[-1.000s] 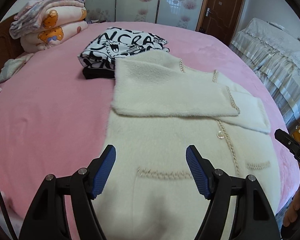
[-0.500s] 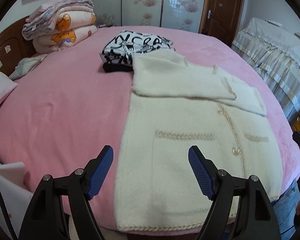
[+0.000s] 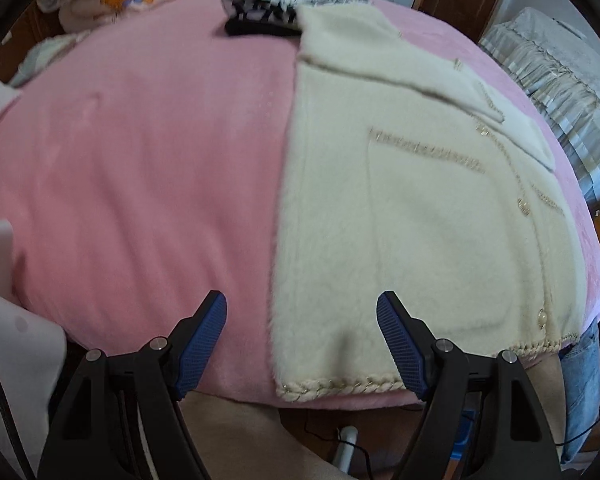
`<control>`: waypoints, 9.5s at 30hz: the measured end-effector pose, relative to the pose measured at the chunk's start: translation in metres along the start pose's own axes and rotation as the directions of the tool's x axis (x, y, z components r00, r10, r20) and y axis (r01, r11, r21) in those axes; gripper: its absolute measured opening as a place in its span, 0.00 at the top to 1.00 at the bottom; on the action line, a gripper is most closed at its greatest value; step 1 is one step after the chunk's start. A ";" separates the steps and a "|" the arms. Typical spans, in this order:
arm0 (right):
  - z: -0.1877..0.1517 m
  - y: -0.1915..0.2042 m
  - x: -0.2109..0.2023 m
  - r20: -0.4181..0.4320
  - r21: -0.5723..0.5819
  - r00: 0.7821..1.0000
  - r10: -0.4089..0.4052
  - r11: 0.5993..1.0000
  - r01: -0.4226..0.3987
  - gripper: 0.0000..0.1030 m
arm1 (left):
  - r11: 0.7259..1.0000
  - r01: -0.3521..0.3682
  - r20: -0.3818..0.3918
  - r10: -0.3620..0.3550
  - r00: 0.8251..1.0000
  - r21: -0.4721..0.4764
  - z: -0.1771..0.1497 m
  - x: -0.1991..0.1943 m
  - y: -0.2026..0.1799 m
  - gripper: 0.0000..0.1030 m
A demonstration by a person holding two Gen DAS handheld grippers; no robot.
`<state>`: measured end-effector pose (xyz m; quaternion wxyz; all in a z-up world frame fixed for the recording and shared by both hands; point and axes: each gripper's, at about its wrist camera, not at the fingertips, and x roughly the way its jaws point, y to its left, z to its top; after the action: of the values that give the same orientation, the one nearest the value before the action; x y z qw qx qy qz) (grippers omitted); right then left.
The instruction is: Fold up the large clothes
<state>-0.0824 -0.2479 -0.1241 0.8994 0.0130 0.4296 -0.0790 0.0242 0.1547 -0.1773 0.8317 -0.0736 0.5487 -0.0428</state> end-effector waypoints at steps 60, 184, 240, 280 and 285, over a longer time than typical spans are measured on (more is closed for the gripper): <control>0.082 -0.096 0.035 0.077 0.261 0.790 0.609 0.752 -0.605 0.92 | 0.753 0.578 0.176 -0.552 0.815 -0.315 0.126 0.005 -0.053 0.91; 0.340 -0.036 0.358 -0.059 0.021 0.976 -0.207 0.978 0.209 0.91 | 0.870 -0.447 0.387 0.346 0.855 0.208 0.457 0.185 -0.146 0.90; 0.196 0.094 0.235 -0.087 0.038 0.979 0.184 0.983 -0.181 0.72 | 0.986 -0.152 0.215 0.134 0.967 0.073 0.251 0.148 -0.218 0.21; 0.136 -0.010 0.161 -0.135 0.210 0.990 -0.049 0.975 0.077 0.75 | 0.979 -0.201 0.097 0.203 0.974 -0.034 0.198 0.090 -0.122 0.20; 0.120 0.011 0.144 -0.142 0.197 0.990 0.002 0.980 0.026 0.74 | 0.985 -0.173 0.065 0.174 0.983 -0.029 0.175 0.074 -0.123 0.20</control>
<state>0.1010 -0.2665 -0.1602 0.8604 0.1055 0.4825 -0.1258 0.2155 0.0355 -0.1559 0.8492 -0.0367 0.5253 0.0387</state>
